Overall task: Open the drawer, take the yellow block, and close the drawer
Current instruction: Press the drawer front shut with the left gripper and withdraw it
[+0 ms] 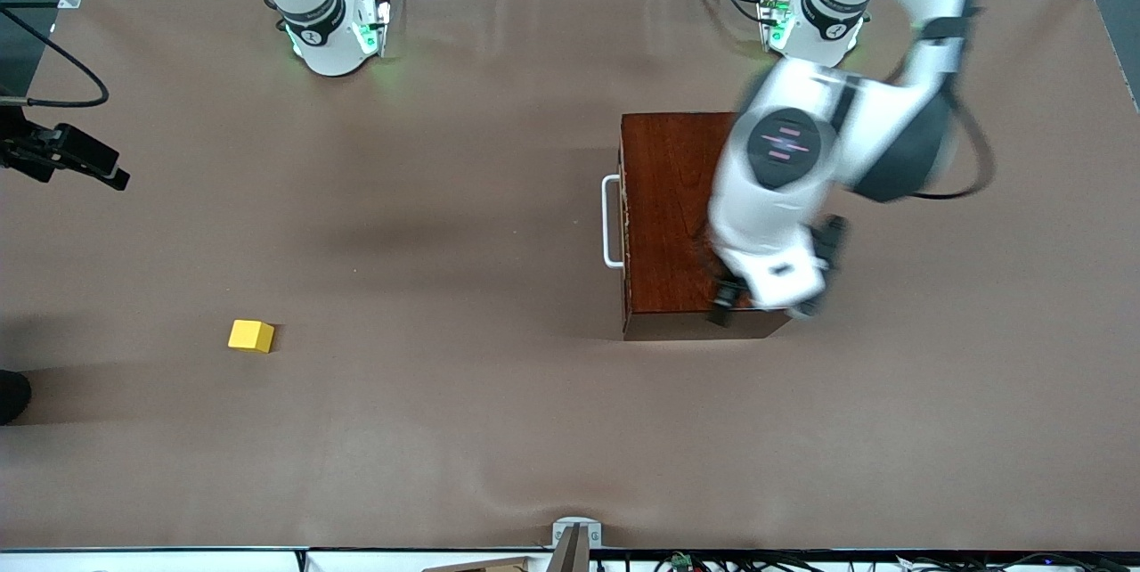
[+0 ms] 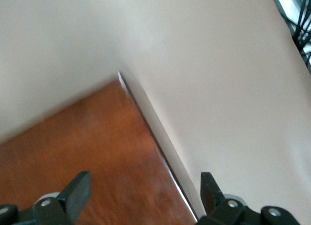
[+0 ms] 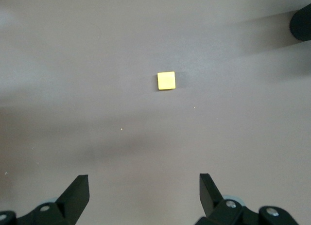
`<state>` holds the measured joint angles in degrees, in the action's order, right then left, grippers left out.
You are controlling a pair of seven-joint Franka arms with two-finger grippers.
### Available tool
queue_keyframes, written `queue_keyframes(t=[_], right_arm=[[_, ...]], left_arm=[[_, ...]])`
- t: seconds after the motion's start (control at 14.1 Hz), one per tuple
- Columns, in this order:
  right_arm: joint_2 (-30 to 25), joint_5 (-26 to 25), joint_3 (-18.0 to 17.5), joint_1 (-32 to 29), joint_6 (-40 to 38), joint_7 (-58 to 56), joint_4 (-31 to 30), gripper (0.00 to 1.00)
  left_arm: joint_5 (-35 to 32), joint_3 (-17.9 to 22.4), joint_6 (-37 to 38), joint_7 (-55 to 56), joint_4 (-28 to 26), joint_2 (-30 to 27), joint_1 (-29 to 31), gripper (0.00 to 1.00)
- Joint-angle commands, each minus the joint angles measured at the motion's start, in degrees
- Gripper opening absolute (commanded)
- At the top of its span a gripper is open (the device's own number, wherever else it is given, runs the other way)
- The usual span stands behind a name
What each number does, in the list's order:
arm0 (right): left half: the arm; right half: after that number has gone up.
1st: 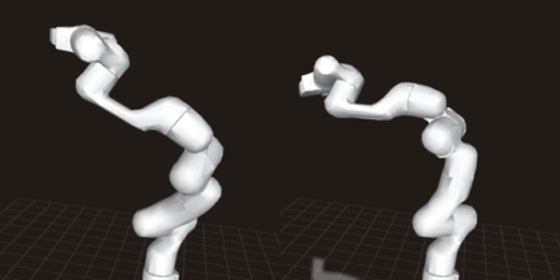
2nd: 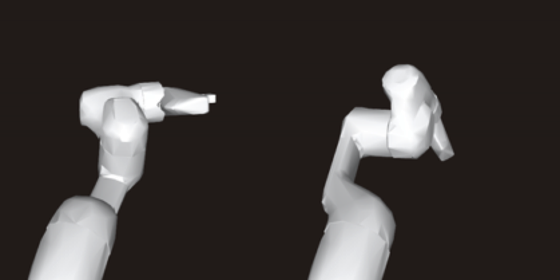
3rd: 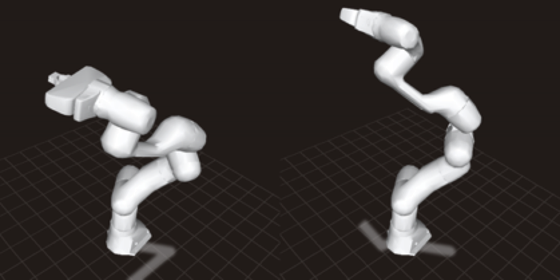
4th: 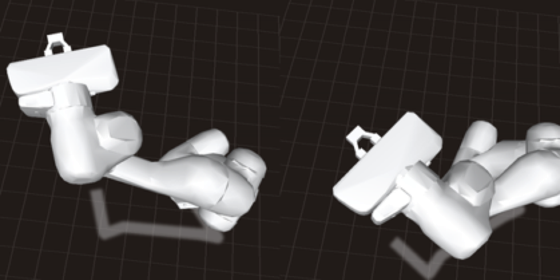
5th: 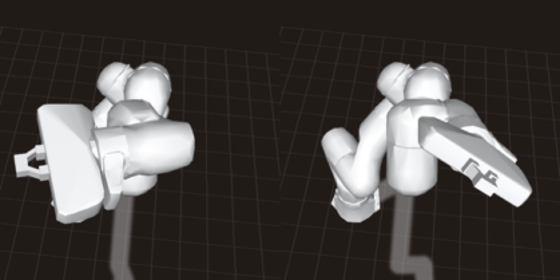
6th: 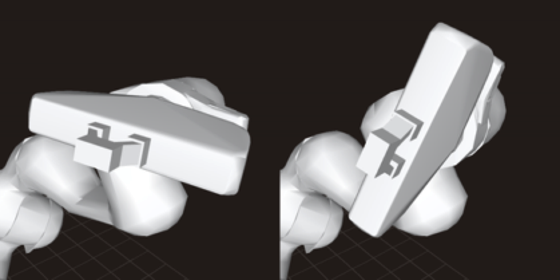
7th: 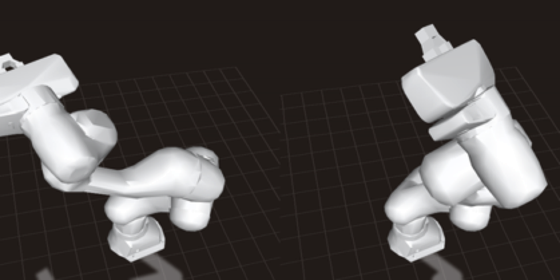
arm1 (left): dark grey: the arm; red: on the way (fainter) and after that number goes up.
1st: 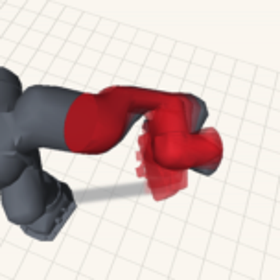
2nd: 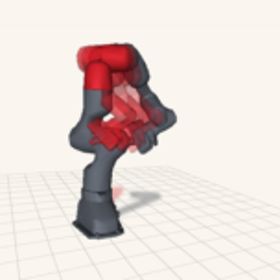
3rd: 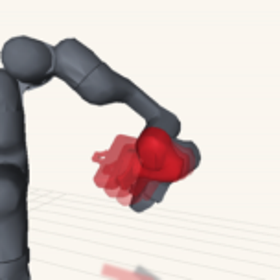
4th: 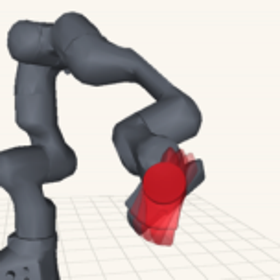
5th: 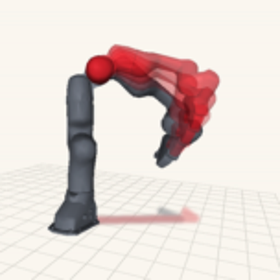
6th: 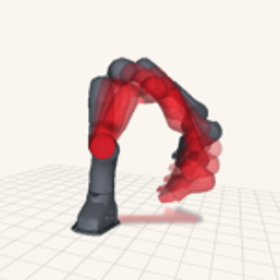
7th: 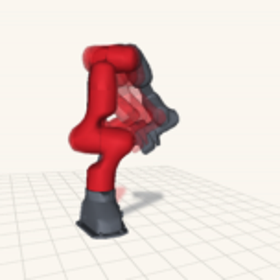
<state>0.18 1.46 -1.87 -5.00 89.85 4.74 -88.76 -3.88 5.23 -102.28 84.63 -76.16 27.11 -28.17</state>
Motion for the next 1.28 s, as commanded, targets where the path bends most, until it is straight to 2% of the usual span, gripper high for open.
queue_keyframes(t=[0.0, 0.21, 0.57, 1.0, 1.21], right_arm=[[-0.3, -0.4, -0.5, -0.5, -0.6, 0.0, 0.5, 1.0], [-0.3, -0.5, -0.5, -0.5, -0.7, -0.1, 0.5, 1.0], [-0.3, -0.5, -0.6, -0.4, -0.8, -0.2, 0.5, 1.0], [-0.3, -0.6, -0.6, -0.4, -1.0, -2.3, 0.4, 1.0], [-0.3, -0.6, -0.6, -0.3, -1.0, -2.6, 0.4, 1.0]], left_arm=[[1.7, -1.1, 0.1, -10.6, -6.7, -6.4, 5.7, 1.0], [5.1, -1.1, 0.0, -23.4, -11.4, -11.5, 10.6, 1.0], [7.0, -1.1, -0.1, -45.0, -19.2, -18.8, 15.8, 1.0], [7.0, -0.9, 0.1, -66.2, -24.8, -24.2, 22.2, 1.0], [6.3, -0.7, 2.5, -73.9, -25.0, -25.4, 22.5, 1.0]])
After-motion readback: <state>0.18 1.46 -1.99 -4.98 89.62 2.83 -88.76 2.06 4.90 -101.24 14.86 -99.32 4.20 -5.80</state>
